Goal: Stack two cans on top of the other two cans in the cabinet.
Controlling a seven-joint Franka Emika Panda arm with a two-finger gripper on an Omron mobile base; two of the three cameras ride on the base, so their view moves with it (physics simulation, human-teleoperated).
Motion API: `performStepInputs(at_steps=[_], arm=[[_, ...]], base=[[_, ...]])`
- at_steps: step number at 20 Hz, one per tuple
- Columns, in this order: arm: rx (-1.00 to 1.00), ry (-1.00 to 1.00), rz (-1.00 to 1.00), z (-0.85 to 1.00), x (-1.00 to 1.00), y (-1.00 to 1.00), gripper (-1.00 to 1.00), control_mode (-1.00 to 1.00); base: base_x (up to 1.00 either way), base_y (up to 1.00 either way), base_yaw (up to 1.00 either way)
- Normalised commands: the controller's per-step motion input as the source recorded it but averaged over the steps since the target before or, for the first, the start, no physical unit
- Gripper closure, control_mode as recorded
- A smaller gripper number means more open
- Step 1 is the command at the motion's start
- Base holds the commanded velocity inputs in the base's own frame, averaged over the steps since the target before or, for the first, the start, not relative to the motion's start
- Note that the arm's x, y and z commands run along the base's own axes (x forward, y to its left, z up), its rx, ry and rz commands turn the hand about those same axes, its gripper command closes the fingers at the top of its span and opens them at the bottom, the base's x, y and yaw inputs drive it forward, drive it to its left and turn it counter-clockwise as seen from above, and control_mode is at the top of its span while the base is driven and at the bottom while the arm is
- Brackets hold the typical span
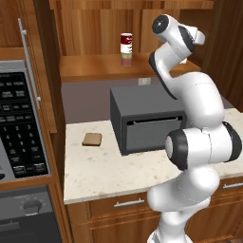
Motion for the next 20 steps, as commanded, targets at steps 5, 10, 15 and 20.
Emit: performStepInputs(at_steps=[5,10,15,20], arm=[[0.0,0.03,0.01,0.0,0.19,-0.07,1.0,-1.0],[0.0,0.05,0.03,0.0,0.21,-0.08,1.0,-1.0],[0.02,0.06,0.07,-0.04,0.22,-0.08,1.0,-1.0],[0.02,0.02,0.08,-0.02,0.18,-0.09,1.0,-1.0]], base=[[0.0,0.0,0.0],[0.0,0.0,0.0],[0.0,0.0,0.0],[0.0,0.0,0.0]])
